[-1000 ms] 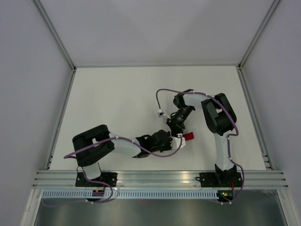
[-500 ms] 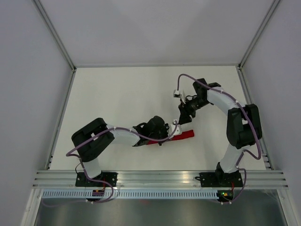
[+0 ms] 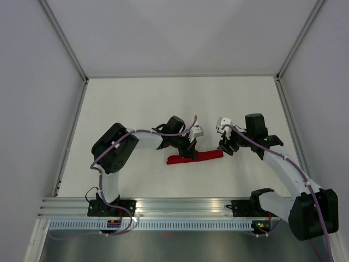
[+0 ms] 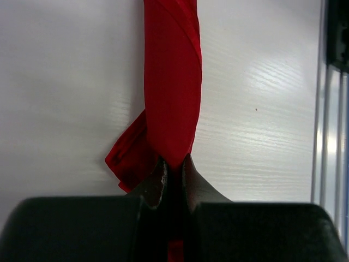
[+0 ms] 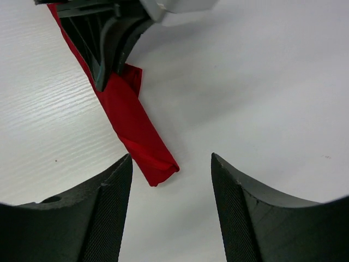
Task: Fold the napkin, place the utensils inside, and roll it up
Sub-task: Roll the napkin with the utensil
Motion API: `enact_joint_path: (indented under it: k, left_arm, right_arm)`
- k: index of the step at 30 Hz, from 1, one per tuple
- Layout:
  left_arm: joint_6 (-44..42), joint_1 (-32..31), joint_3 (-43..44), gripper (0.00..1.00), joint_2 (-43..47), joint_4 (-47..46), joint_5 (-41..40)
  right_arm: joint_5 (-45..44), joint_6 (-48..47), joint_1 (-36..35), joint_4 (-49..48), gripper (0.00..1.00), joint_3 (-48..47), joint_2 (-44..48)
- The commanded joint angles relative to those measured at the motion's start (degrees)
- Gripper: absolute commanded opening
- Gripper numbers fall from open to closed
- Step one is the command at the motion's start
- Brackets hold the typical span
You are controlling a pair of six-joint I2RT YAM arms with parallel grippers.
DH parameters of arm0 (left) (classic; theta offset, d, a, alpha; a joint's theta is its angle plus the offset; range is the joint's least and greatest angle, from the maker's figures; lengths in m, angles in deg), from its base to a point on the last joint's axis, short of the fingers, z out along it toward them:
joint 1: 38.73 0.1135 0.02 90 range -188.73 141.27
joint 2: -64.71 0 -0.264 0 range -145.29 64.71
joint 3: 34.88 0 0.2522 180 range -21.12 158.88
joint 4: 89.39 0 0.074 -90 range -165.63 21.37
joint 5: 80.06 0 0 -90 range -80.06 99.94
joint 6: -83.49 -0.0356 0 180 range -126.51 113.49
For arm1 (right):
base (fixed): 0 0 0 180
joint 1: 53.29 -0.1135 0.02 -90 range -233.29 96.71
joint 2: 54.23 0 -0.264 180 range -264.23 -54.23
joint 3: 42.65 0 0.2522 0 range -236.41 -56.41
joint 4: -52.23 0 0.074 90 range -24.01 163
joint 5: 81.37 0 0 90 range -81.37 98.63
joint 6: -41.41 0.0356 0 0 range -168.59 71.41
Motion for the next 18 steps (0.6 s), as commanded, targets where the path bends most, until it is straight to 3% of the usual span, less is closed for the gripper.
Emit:
enact_joint_path:
  k: [1,12,18]
  left_arm:
    - [0.7,2.2,3.2,0.02,-6.2,16.5,6.5]
    - [-1.2,5.8,13.4,0.02,-13.7,29.3,9.6]
    - [-1.4,6.0,16.7,0.03,-17.1,33.7,10.3]
  right_arm:
    - [-6.7,-1.1,-4.5,-12.3,0.65,4.3,4.9]
    - [-23.0,-1.2,-26.0,-19.9,0.64,12.3,4.4]
    - [-25.9,-0.8,-30.9,-22.6,0.65,12.4,0.9]
